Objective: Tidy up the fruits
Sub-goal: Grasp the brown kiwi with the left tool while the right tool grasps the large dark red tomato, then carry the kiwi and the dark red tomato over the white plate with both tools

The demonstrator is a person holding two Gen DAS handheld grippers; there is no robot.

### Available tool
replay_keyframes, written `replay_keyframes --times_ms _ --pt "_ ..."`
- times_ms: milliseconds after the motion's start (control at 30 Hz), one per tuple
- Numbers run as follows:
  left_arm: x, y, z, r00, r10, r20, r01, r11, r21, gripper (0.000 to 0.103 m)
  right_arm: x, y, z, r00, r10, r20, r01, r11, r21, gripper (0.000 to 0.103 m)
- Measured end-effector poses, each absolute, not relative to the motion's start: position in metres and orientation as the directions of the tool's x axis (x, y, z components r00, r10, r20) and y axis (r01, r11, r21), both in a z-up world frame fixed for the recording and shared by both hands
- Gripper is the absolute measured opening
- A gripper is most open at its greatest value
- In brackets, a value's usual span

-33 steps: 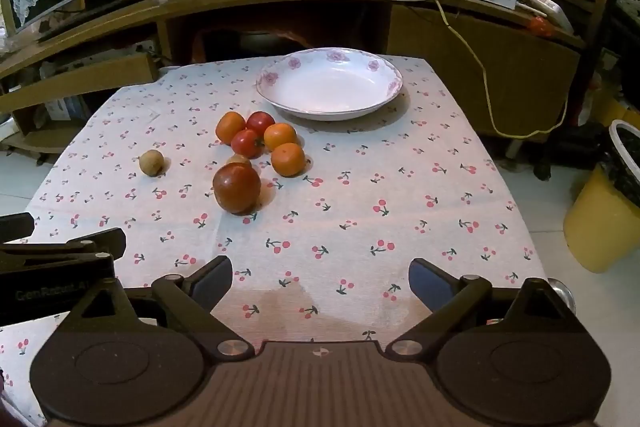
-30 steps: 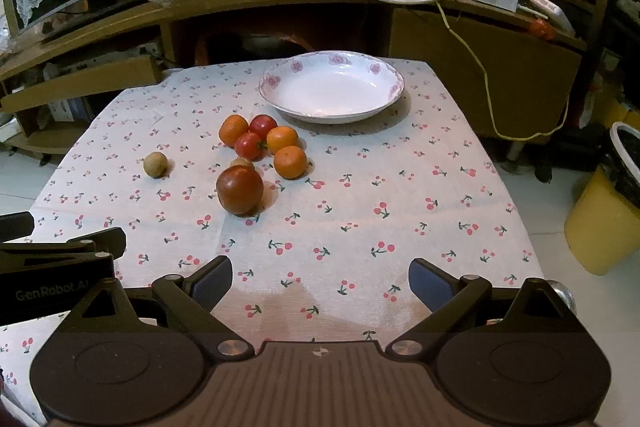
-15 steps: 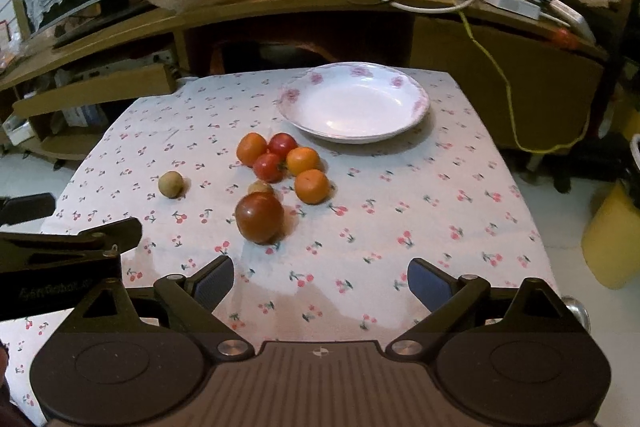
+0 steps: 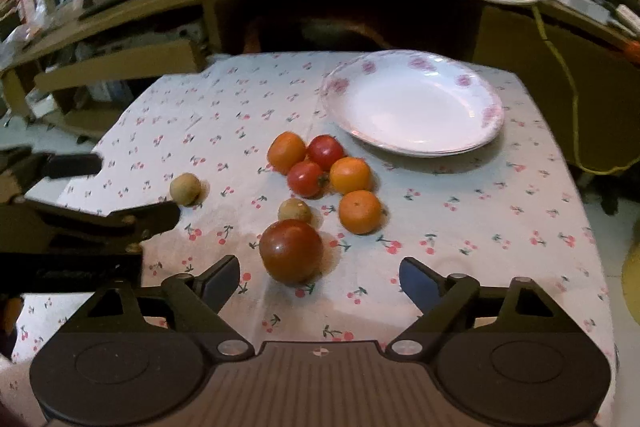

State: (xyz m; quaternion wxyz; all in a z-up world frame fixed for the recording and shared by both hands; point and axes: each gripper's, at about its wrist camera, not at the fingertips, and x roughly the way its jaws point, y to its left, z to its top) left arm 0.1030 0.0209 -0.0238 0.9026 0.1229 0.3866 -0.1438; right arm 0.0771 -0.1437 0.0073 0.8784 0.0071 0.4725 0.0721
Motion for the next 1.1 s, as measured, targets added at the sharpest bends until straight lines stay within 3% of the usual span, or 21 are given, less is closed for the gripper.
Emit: replay_keyframes --times_ms 200,267,367,500,567,700,967,1100 --pt "0.115 0.017 -0.036 0.666 -0.181 -0.724 0.374 0.921 0.113 0.092 0.086 -0.141 -0.003 0.511 0.168 -0.843 -0.166 0.981 0.095 0.079" --pt "0.119 0.018 -0.039 0.664 -0.170 -0.728 0.369 0.922 0.122 0.076 0.087 -0.139 -0.005 0.505 0.180 -0.844 -0.185 0.978 0.097 0.074" --pt "0.128 0.021 -0.044 0.642 -0.191 -0.742 0.370 0.926 0.082 0.066 0.091 -0.137 -0.008 0.502 0.184 -0.845 -0.200 0.975 0.094 0.074" --pt "0.133 0.017 -0.049 0.644 -0.192 -0.741 0.373 0.924 0.085 0.062 0.096 -0.138 -0.014 0.478 0.209 -0.853 -0.200 0.972 0.126 0.063" --pt "0.135 0.016 -0.050 0.634 -0.198 -0.747 0.374 0.924 0.073 0.054 0.096 -0.139 -0.014 0.483 0.211 -0.850 -0.202 0.971 0.126 0.061" --pt "0.134 0.014 -0.054 0.615 -0.206 -0.761 0.375 0.926 0.053 0.044 0.096 -0.144 -0.013 0.481 0.239 -0.844 -0.203 0.966 0.158 0.040" --pt "0.127 0.014 -0.046 0.612 -0.241 -0.753 0.404 0.914 0.036 0.031 0.087 -0.150 -0.009 0.472 0.247 -0.846 -0.215 0.963 0.161 0.039" --pt "0.116 0.011 -0.042 0.607 -0.263 -0.750 0.436 0.899 0.039 0.031 0.082 -0.159 -0.009 0.469 0.241 -0.849 -0.205 0.966 0.161 0.039"
